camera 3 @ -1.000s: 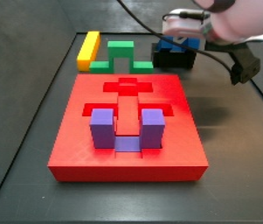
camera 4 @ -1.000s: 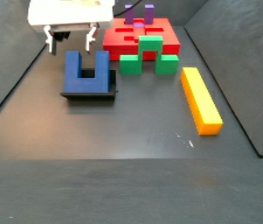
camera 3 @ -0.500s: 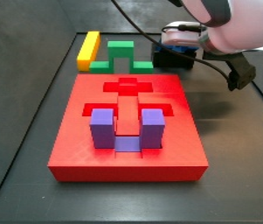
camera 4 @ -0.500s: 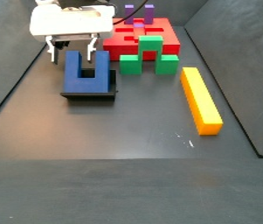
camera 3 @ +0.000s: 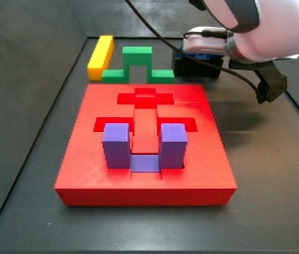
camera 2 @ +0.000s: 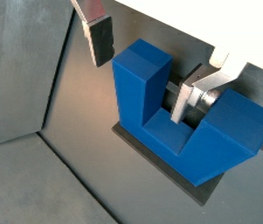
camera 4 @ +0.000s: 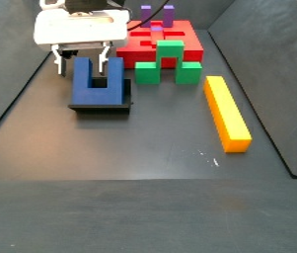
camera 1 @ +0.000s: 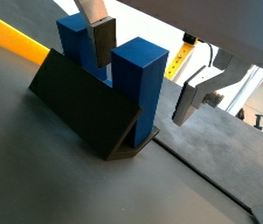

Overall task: Pick up the blue object. Move up. Place the blue object on the fixture. Regrasp the blue object. Move to above the board. Insert the blue object.
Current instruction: Regrasp the blue object.

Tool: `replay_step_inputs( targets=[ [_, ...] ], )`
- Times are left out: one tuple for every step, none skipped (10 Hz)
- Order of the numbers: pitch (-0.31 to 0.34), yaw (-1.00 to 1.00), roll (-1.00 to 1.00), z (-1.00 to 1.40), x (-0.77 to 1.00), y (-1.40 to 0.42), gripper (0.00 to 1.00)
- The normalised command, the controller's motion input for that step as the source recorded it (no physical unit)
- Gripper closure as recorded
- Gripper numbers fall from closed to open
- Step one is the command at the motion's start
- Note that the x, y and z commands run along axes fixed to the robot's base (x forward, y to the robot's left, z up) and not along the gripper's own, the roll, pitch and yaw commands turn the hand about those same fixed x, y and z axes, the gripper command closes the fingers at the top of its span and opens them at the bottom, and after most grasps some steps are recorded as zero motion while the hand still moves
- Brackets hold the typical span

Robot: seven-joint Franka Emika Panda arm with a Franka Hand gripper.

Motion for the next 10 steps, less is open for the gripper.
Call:
replay_step_inputs(
  targets=[
    [0.0, -0.01, -0.34, 0.0, 0.0, 0.17, 0.0],
    [0.0, 0.0, 0.0, 0.0, 0.0, 0.0, 0.0],
    [0.0, 0.0, 0.0, 0.0, 0.0, 0.0, 1.0],
    [0.0, 0.0, 0.0, 0.0, 0.0, 0.0, 1.0],
    [0.0, 0.0, 0.0, 0.0, 0.0, 0.0, 1.0],
    [0.0, 0.0, 0.0, 0.0, 0.0, 0.0, 1.0],
    [0.0, 0.0, 0.0, 0.0, 0.0, 0.0, 1.0],
    [0.0, 0.0, 0.0, 0.0, 0.0, 0.0, 1.0],
    [0.0, 0.0, 0.0, 0.0, 0.0, 0.0, 1.0],
    [0.0, 0.0, 0.0, 0.0, 0.0, 0.0, 1.0]
  ],
)
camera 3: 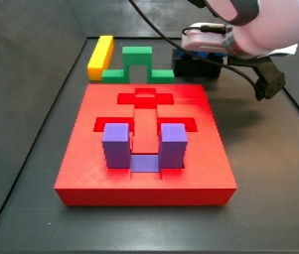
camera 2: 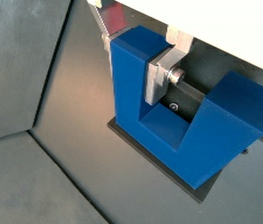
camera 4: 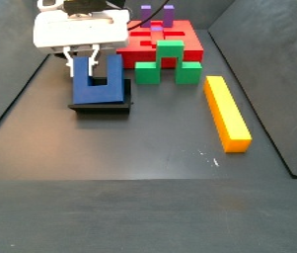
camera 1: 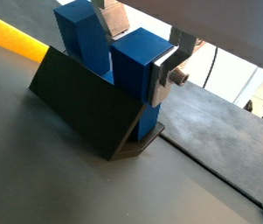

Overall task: Pick up the blue object. Move up. Place the blue object on the fixture. Regrasp the blue object. Move to above the board. Insert the blue object.
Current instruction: Regrasp the blue object.

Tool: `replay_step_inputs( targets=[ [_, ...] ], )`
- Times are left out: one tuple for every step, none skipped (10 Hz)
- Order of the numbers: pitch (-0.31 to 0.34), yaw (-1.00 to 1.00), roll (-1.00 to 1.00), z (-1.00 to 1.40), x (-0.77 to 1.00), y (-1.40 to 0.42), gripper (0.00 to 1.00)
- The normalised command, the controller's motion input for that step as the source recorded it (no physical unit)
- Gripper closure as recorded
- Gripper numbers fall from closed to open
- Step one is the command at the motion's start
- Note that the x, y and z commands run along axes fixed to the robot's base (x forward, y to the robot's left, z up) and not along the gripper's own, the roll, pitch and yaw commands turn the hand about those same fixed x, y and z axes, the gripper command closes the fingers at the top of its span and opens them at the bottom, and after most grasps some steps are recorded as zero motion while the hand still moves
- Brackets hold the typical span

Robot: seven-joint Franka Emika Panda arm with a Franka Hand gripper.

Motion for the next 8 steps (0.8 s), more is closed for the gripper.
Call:
replay_step_inputs(
  targets=[
    [0.0, 0.0, 0.0, 0.0, 0.0, 0.0, 1.0],
    [0.0, 0.0, 0.0, 0.0, 0.0, 0.0, 1.0],
    [0.0, 0.0, 0.0, 0.0, 0.0, 0.0, 1.0],
    [0.0, 0.0, 0.0, 0.0, 0.0, 0.0, 1.0],
    [0.0, 0.0, 0.0, 0.0, 0.0, 0.0, 1.0],
    [0.0, 0.0, 0.0, 0.0, 0.0, 0.0, 1.0],
    [0.0, 0.0, 0.0, 0.0, 0.0, 0.0, 1.0],
    [0.0, 0.0, 0.0, 0.0, 0.0, 0.0, 1.0]
  ],
)
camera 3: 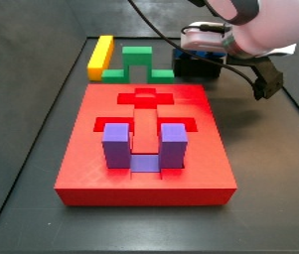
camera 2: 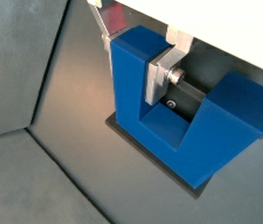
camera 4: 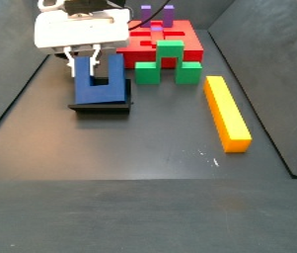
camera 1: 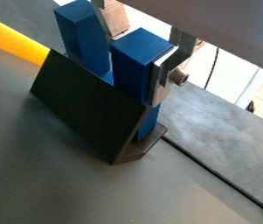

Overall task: Pick up the blue object. Move up. Place the blue object on the fixture. Regrasp the blue object. Move to above the board. Insert the blue object.
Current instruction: Move to above the board.

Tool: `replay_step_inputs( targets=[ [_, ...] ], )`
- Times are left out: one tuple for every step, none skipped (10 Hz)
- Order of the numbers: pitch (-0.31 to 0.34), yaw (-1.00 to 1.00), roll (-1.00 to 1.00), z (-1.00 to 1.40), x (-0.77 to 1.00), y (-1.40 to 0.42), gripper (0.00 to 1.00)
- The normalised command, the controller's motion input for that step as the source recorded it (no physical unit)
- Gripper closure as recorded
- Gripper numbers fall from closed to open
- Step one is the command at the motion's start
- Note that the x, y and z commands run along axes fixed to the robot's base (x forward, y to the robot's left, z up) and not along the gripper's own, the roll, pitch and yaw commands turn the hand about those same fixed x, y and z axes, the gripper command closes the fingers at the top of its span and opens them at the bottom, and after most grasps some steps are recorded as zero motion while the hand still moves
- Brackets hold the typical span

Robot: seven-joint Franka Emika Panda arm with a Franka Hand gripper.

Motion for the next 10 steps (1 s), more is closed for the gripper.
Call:
replay_step_inputs(
  targets=[
    [0.0, 0.0, 0.0, 1.4, 0.0, 0.0, 1.0],
    [0.076, -0.03, -0.04, 1.4, -0.03, 0.0, 1.0],
    [0.045, -0.02, -0.11, 1.4, -0.05, 0.02, 1.0],
    [0.033, 0.0, -0.09, 1.4, -0.06, 0.03, 1.0],
    [0.048, 0.01, -0.04, 1.4, -0.06, 0.01, 1.0],
    [0.052, 0.02, -0.01, 1.4, -0.05, 0.01, 1.0],
    [0.048, 0.02, -0.01, 1.4, -0.04, 0.01, 1.0],
    [0.05, 0.03, -0.02, 1.4, -0.04, 0.0, 1.0],
    [0.053, 0.03, -0.01, 0.54, 0.0, -0.01, 1.0],
    [0.06, 0.04, 0.0, 0.28, 0.01, 0.0, 1.0]
  ],
)
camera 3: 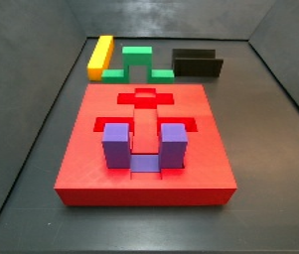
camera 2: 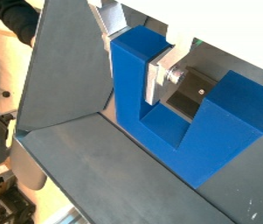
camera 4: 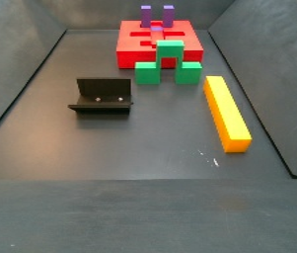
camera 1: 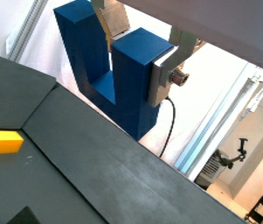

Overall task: Pick up the blue object. Move up. Place the blue object on the fixture. Regrasp the blue object. Move to above the board. Insert the blue object.
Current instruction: Move to above the board.

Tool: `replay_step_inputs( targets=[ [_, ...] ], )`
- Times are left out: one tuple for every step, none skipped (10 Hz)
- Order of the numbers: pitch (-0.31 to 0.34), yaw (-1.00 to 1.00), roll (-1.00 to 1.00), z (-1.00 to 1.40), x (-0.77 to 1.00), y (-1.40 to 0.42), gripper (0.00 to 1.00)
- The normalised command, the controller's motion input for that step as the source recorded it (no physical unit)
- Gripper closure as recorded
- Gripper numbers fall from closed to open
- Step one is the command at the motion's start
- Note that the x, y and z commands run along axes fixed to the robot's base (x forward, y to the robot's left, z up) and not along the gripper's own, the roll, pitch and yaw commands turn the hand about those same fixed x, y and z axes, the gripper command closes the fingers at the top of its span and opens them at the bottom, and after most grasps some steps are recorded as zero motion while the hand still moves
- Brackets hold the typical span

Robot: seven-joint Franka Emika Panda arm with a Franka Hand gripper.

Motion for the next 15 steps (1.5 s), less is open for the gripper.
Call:
replay_step_inputs(
  targets=[
    [0.018, 0.04, -1.0, 0.26, -1.22, -1.4, 1.0],
    [0.01, 0.04, -1.0, 0.27, -1.23, -1.4, 1.0],
    [-0.026, 0.04, -1.0, 0.29, -1.32, -1.4, 1.0],
    [-0.043, 0.05, -1.0, 0.26, -1.39, -1.4, 1.0],
    [-0.05, 0.05, -1.0, 0.28, -1.39, -1.4, 1.0],
    [-0.065, 0.05, -1.0, 0.27, -1.4, -1.37, 1.0],
    [-0.072, 0.05, -1.0, 0.15, -0.9, -0.83, 1.0],
    [-0.079, 0.05, -1.0, 0.06, -0.43, -0.35, 1.0],
    [-0.076, 0.03, -1.0, 0.02, -0.21, -0.14, 1.0],
    [-0.076, 0.03, -1.0, 0.02, -0.13, -0.07, 1.0],
    [-0.096, 0.02, -1.0, 0.01, -0.1, -0.02, 1.0],
    [-0.118, 0.01, -0.98, 0.0, -0.09, 0.01, 1.0],
    [-0.113, 0.0, -0.75, 0.0, -0.08, 0.03, 1.0],
    [-0.095, 0.0, -0.44, 0.0, -0.07, 0.03, 1.0],
    [-0.07, 0.0, -0.28, 0.0, -0.05, 0.01, 1.0]
  ],
)
